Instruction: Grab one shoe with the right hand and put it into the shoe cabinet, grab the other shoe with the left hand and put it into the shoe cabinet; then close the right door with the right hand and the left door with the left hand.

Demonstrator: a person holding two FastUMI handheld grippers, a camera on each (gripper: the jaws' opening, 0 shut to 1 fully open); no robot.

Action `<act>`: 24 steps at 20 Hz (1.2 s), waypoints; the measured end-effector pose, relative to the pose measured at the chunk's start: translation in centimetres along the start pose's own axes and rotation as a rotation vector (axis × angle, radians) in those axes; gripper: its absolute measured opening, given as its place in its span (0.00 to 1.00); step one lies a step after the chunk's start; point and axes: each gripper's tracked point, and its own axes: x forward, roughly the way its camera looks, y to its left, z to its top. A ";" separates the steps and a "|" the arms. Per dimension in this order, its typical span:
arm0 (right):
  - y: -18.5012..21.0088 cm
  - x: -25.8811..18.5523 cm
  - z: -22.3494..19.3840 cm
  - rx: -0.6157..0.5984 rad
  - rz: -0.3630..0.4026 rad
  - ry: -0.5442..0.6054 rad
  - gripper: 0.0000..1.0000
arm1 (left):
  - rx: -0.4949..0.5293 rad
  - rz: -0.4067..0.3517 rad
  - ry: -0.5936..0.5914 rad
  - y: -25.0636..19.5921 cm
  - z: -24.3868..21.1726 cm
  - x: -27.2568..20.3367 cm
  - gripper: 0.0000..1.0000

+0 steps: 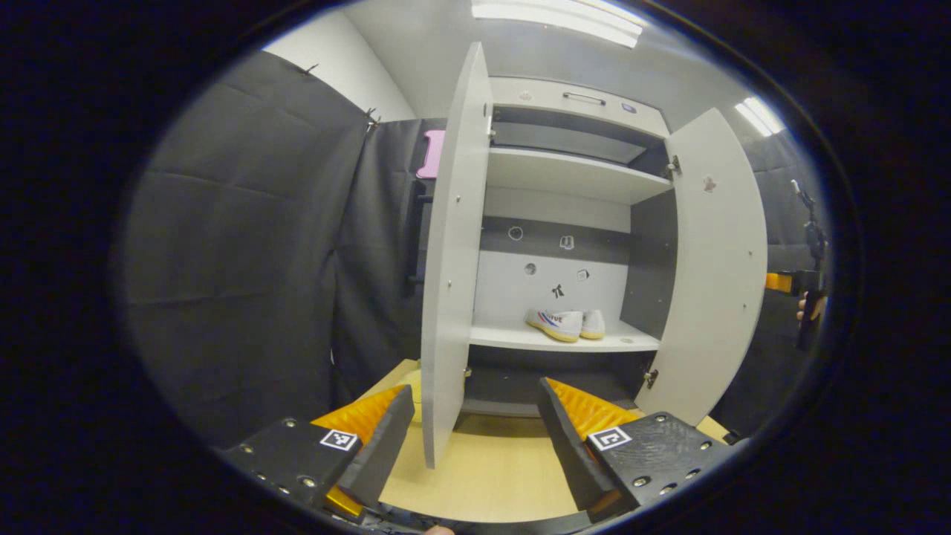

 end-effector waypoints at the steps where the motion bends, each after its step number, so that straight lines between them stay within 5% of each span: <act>1: 0.3 -0.1 -0.3 0.009 0.007 0.011 0.97 | -0.014 0.004 -0.001 0.1 -0.1 -0.5 0.96; 4: 0.6 -0.5 -0.6 0.091 0.003 0.058 0.97 | -0.009 0.023 -0.002 1.2 -0.5 -1.4 0.94; 8: 1.4 -0.9 0.1 0.058 0.007 0.034 0.97 | 0.010 0.051 -0.003 2.9 -0.2 -2.2 0.94; 18: 8.4 -2.2 0.1 0.093 0.158 0.024 0.97 | -0.003 0.095 -0.002 5.1 0.6 -3.4 0.97; 24: 16.4 -1.8 0.3 0.125 0.317 0.022 0.98 | 0.009 0.139 -0.016 7.3 1.0 -4.5 0.95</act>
